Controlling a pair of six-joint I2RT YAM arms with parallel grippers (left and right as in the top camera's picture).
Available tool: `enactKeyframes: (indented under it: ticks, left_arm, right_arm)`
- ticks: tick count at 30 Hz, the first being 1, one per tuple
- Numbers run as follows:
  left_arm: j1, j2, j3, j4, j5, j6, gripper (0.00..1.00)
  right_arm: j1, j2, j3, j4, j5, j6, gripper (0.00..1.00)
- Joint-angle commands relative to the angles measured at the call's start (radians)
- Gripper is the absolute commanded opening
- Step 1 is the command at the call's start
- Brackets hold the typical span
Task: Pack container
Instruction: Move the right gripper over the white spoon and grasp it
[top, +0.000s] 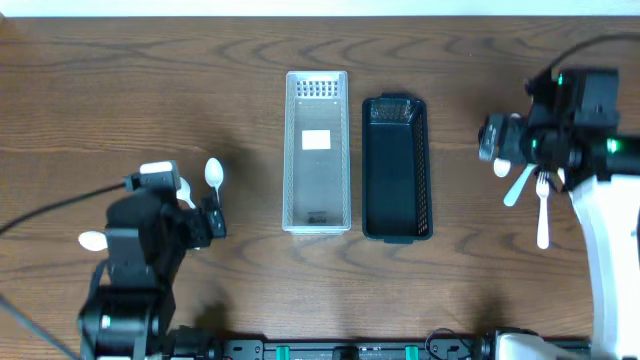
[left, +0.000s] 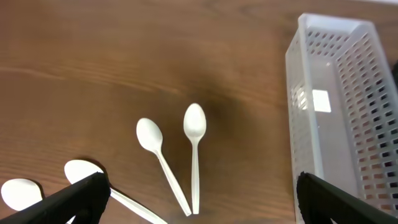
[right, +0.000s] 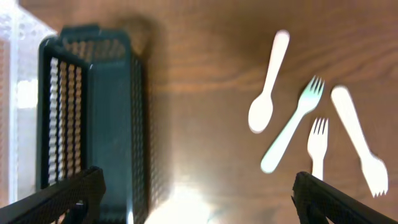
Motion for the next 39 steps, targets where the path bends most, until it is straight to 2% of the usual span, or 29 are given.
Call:
enactKeyframes:
  ticks: [1,8,19,27,39]
  left_arm:
    - [0.004,0.059,0.02,-0.012,0.0,-0.01,0.98]
    - [0.004,0.13,0.02,-0.019,0.0,-0.009,0.98]
    - [0.004,0.144,0.02,-0.018,0.0,-0.009,0.98]
    - [0.004,0.144,0.02,-0.018,0.0,-0.009,0.98]
    - [0.004,0.144,0.02,-0.021,0.0,-0.009,0.98]
  right_arm:
    - [-0.036,0.11,0.088,-0.009,0.004,-0.021,0.99]
    - [-0.106,0.38,0.192,-0.013,0.034,0.003,0.99]
    - [-0.119,0.649,0.197,0.049,0.077,-0.012,0.99]
    - [-0.119,0.723,0.196,0.076,0.151,0.008,0.99]
    - [-0.117,0.729,0.192,0.138,0.15,0.026,0.99]
